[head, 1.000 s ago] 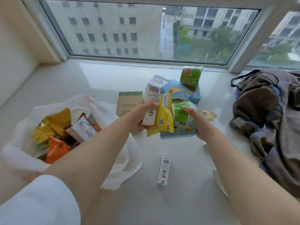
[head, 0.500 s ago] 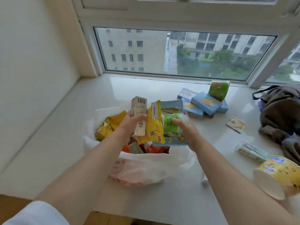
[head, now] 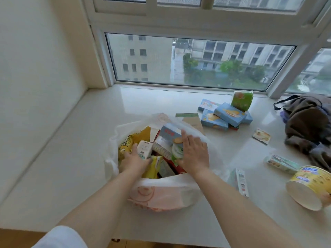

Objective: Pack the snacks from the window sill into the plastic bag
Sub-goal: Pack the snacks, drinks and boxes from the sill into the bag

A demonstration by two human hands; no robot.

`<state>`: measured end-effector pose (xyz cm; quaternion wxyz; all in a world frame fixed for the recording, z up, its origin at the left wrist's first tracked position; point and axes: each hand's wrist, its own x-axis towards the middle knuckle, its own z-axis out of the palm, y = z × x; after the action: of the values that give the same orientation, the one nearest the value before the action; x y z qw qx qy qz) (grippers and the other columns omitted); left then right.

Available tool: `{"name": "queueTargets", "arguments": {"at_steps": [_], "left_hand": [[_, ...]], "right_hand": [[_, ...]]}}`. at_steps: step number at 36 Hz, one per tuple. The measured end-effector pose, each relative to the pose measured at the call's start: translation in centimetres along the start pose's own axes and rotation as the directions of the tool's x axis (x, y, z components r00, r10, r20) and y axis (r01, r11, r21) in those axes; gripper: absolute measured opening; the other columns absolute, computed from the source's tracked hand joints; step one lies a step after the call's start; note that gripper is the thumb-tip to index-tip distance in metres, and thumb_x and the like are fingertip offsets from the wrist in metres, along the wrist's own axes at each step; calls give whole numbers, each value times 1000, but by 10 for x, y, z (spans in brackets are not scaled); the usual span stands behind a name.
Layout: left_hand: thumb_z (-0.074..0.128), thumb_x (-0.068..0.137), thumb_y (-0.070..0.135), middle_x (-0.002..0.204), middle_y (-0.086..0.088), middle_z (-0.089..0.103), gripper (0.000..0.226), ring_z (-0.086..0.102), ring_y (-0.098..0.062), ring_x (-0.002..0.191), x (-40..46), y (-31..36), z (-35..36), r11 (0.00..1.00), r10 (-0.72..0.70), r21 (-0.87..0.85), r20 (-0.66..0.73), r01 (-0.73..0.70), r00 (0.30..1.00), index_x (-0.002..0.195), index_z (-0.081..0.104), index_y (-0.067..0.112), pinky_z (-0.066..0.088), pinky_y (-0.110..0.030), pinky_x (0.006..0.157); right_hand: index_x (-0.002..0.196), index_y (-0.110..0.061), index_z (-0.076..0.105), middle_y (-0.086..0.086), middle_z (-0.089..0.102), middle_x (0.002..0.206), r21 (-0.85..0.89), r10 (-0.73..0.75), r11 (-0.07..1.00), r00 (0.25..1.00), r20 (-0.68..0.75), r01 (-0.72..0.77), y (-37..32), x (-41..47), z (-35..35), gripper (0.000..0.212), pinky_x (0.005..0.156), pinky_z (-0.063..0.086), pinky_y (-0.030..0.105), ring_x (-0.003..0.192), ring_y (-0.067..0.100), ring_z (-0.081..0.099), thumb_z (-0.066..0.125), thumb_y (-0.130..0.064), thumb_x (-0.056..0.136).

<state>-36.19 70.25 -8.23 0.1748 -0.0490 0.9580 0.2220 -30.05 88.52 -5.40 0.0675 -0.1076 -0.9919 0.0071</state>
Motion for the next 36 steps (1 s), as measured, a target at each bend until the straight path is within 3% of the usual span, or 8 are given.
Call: {"name": "queueTargets", "arguments": {"at_steps": [3, 6, 11, 15, 22, 29, 33, 36], "left_hand": [[51, 83, 66, 152, -14, 19, 91, 37, -36, 132, 8, 2, 2, 998, -31, -48, 52, 33, 998, 151, 4, 27, 40, -47, 98], [51, 86, 59, 151, -13, 21, 85, 39, -35, 131, 18, 2, 3, 994, -20, -102, 65, 27, 998, 151, 6, 26, 41, -46, 97], [49, 89, 54, 147, -10, 27, 77, 43, -34, 126, 24, 1, 7, 996, -6, -92, 41, 10, 999, 149, 13, 24, 42, -42, 92], [48, 90, 53, 151, -7, 16, 70, 37, -34, 128, 12, 5, 15, 998, 24, -52, -98, -29, 995, 148, 18, 27, 39, -46, 98], [40, 93, 48, 154, -2, 8, 53, 7, -27, 138, 0, 2, 36, 997, 73, 57, -302, -59, 950, 144, 33, 33, 16, -48, 113], [38, 95, 46, 153, -4, 13, 56, 13, -27, 138, 2, 31, 27, 973, 227, 107, -318, -203, 921, 145, 25, 25, 19, -46, 113], [41, 95, 43, 147, -6, 18, 55, 21, -27, 134, -5, 66, 26, 940, 340, 88, -337, -330, 878, 143, 20, 26, 24, -43, 108], [44, 94, 36, 143, -5, 20, 55, 27, -27, 128, -10, 98, 23, 896, 437, 78, -327, -437, 838, 142, 19, 26, 31, -41, 105]], "right_hand": [[131, -14, 32, 6, 61, 107, -5, -57, 998, 996, 65, 58, -17, -9, 16, 119, 70, 51, 38, 90, 28, 58, 88, -47, 31], [141, -16, -3, 12, 25, 143, -28, -165, 983, 948, 274, 179, -34, -25, 31, 103, 105, 29, 45, 128, 35, 30, 69, -45, 73], [149, -21, -8, 9, 9, 152, -36, -131, 988, 930, 344, 152, -30, -18, 31, 96, 111, 20, 47, 136, 34, 15, 53, -56, 84], [150, -25, -3, 9, 5, 156, -2, 23, 1000, 924, 382, -24, -25, -4, 34, 92, 110, 24, 49, 140, 37, 13, 47, -64, 84], [149, -22, -15, 11, -12, 158, -20, -20, 999, 874, 485, 35, -29, -16, 52, 83, 115, 10, 51, 143, 42, -9, 36, -57, 93], [150, -29, -5, 7, -1, 158, 70, -59, 997, 874, 482, 29, -19, -5, 41, 88, 114, 11, 52, 143, 38, 2, 49, -57, 86], [140, -25, 35, 6, 35, 144, 110, -167, 984, 940, 298, 140, 6, -6, 26, 60, 115, 10, 45, 137, 29, 22, 45, -53, 89], [123, -15, 57, 7, 56, 125, 144, -126, 983, 987, 104, 110, 24, -7, 16, 40, 108, 26, 41, 125, 30, 42, 53, -37, 89]]}}
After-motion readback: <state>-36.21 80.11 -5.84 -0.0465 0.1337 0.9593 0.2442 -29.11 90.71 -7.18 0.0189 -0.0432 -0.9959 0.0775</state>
